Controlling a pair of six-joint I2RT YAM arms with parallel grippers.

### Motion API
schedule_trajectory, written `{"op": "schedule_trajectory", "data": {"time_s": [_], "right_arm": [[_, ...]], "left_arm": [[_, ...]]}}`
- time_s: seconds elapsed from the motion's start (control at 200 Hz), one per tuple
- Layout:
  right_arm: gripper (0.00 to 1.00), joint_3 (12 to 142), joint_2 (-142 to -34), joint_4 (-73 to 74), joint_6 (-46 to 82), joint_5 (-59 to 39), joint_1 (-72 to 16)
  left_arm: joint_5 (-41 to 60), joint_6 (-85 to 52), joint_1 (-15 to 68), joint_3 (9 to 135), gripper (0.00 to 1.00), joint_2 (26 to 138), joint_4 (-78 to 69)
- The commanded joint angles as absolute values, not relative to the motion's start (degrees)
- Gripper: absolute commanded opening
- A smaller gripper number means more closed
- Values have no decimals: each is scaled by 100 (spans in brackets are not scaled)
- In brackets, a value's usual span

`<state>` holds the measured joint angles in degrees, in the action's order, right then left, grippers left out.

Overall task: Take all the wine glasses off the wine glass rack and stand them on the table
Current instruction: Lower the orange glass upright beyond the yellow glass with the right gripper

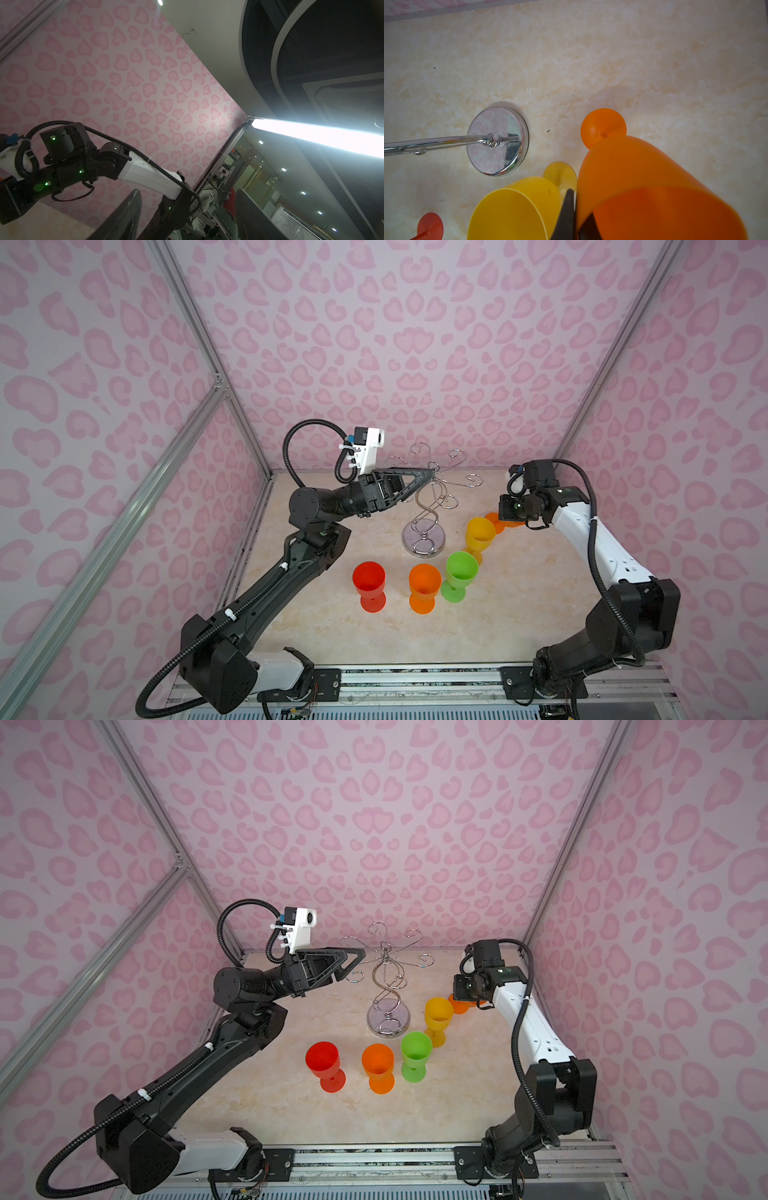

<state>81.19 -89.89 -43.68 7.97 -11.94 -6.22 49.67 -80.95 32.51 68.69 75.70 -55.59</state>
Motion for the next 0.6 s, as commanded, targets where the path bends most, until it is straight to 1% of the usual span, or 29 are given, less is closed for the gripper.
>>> {"op": "schedule_trajectory", "data": {"time_s": [0.0,0.22,0.33,0.595], "right_arm": [[0,8238,-9199,-4422,729,-1055,-713],[0,8464,-9602,-4606,705,-872,-843],[0,8850,-9869,-4863,656,-893,-848],[0,8973,-10146,-4881,643,-916,-896]], "left_arm": [[5021,-7747,3243,6825,73,7430,-5372],[5062,-7513,3226,6831,73,7260,-5045],[5062,-7354,3217,6821,73,7184,-4868],[5081,-7155,3215,6759,73,7060,-4661]]}}
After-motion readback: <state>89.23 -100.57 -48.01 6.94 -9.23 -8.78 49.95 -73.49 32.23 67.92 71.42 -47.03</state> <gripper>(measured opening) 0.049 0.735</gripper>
